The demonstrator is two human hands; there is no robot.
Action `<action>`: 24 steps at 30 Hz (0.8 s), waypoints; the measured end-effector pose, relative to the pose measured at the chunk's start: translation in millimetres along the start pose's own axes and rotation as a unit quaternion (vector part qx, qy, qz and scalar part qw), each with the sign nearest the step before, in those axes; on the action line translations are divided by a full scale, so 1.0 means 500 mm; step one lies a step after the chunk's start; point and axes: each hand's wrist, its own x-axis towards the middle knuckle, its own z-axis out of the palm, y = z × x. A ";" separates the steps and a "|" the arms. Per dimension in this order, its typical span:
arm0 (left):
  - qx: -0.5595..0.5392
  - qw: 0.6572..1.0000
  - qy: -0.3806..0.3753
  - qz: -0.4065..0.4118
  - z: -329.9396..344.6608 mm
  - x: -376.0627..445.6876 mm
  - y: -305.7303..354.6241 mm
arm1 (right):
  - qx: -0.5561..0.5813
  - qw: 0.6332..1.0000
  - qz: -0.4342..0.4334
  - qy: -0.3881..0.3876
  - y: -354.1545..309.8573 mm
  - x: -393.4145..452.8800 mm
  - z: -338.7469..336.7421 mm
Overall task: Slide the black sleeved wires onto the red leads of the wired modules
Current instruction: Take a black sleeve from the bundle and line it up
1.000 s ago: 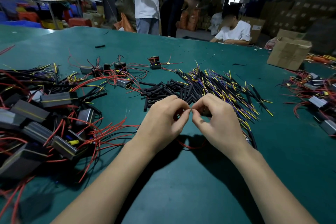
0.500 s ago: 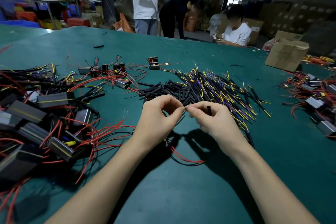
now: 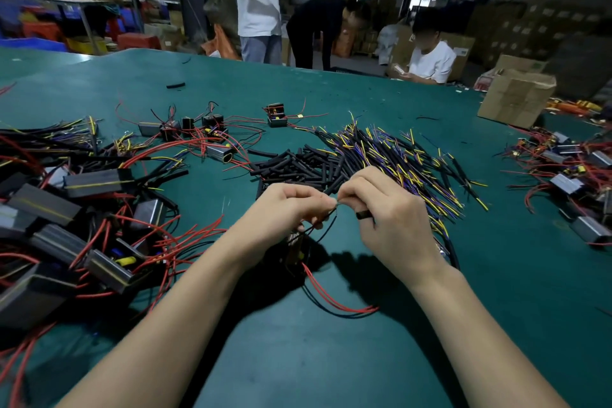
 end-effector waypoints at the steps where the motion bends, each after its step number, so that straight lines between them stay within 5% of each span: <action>1: 0.010 1.000 0.008 0.013 0.001 -0.001 -0.002 | 0.010 1.000 0.019 -0.013 0.000 0.000 0.003; 5: 0.218 0.959 0.073 0.168 0.019 -0.007 -0.018 | 0.115 0.982 0.133 -0.073 0.018 -0.012 0.013; 12: 0.413 0.853 0.098 0.302 0.008 -0.013 -0.015 | 0.284 0.908 0.291 -0.098 0.013 -0.004 0.017; 16: 0.468 0.794 0.143 0.361 0.011 -0.011 -0.006 | 0.321 0.887 0.310 -0.123 0.010 -0.001 0.009; 21: 0.468 0.788 0.149 0.370 0.015 -0.010 -0.015 | 0.201 0.944 0.236 -0.117 0.006 0.000 0.003; 24: 0.415 0.846 0.124 0.312 0.021 -0.015 -0.016 | 0.065 0.981 0.134 -0.123 0.004 -0.007 -0.005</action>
